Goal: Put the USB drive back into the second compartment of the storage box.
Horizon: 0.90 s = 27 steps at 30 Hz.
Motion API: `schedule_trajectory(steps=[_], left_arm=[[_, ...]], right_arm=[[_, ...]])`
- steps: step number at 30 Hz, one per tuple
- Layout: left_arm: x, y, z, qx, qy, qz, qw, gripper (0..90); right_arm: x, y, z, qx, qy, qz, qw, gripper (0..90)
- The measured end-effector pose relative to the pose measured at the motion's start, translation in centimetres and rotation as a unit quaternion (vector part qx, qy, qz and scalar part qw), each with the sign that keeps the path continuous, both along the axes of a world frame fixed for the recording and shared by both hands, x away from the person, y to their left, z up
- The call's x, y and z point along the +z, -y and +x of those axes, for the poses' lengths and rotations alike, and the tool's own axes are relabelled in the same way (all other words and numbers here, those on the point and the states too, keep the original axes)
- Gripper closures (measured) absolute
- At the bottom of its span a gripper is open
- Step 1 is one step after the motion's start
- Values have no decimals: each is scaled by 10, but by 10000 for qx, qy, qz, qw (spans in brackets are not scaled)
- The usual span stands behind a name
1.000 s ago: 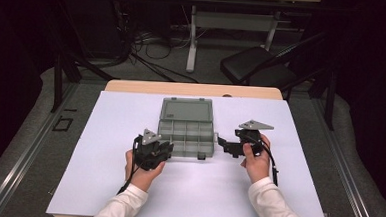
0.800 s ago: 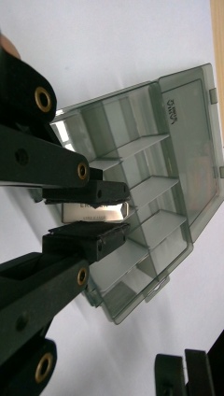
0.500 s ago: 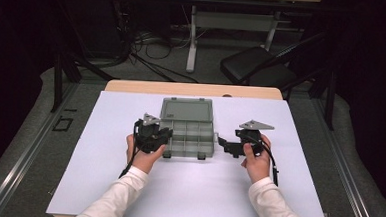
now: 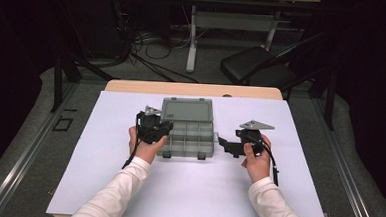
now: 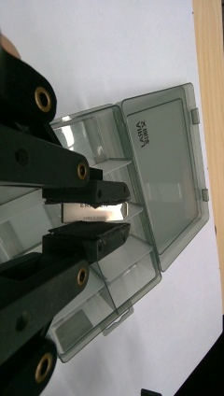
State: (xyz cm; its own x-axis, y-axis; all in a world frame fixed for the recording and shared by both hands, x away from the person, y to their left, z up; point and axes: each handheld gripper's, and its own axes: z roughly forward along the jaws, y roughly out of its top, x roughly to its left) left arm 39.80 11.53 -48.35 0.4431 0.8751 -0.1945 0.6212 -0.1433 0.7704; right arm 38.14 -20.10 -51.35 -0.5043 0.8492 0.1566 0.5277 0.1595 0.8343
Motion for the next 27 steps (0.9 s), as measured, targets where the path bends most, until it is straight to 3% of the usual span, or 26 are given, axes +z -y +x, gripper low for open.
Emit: schedule_trajectory(steps=[8,27], left_arm=[[-2,3,9,41,-21,88,10000,791],[-20,14,23,94,-75,158,9998,791]], right_arm=[[0,0,0,-4,2,4,10000,211],[-1,0,0,0,4,-19,10000,211]])
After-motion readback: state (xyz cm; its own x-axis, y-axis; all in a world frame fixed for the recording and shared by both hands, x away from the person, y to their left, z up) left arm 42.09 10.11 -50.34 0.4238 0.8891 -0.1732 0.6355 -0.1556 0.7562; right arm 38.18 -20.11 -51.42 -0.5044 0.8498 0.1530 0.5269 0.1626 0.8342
